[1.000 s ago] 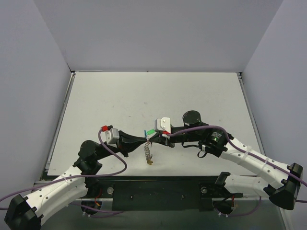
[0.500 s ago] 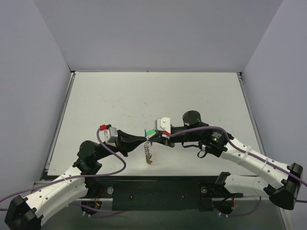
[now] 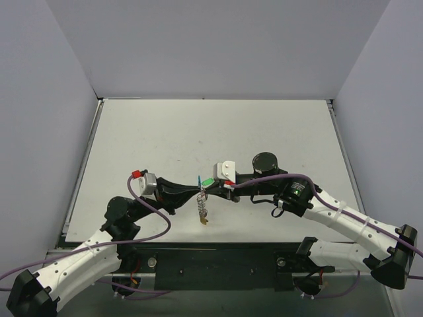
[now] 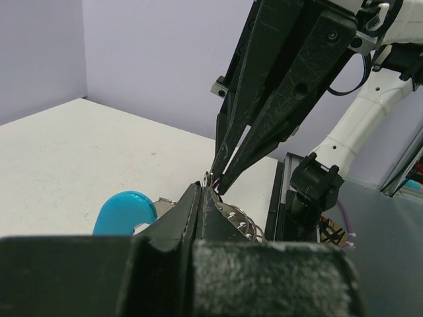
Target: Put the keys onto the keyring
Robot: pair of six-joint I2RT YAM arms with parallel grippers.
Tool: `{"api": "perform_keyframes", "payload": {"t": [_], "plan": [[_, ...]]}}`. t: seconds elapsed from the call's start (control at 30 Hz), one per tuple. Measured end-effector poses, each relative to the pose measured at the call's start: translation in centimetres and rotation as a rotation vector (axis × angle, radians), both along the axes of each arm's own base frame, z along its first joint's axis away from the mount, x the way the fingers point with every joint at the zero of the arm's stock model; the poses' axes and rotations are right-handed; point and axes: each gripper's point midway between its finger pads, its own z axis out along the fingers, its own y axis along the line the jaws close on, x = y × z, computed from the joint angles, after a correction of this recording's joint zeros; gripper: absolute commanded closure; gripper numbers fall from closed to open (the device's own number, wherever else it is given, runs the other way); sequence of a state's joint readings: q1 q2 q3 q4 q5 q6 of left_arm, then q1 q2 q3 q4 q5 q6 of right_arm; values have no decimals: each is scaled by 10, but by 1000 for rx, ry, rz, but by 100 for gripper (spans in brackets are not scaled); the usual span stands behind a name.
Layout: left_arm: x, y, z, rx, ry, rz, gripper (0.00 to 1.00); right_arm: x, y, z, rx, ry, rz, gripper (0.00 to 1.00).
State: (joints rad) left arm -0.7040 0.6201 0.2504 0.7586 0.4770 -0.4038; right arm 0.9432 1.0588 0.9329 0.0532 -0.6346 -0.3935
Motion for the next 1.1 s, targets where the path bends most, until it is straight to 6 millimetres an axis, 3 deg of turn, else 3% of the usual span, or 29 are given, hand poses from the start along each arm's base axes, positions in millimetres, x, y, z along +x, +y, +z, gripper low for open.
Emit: {"api": "perform_keyframes", "payload": {"t": [0.8, 0.93, 1.1], "plan": [[18, 9, 8, -201, 99, 69, 100, 8, 11, 4, 66, -40, -60, 100], [17, 10, 8, -209, 99, 69, 100, 6, 12, 3, 64, -41, -53, 83], [23, 17, 17, -250, 83, 114, 100, -7, 4, -20, -26, 9, 2, 68]]}}
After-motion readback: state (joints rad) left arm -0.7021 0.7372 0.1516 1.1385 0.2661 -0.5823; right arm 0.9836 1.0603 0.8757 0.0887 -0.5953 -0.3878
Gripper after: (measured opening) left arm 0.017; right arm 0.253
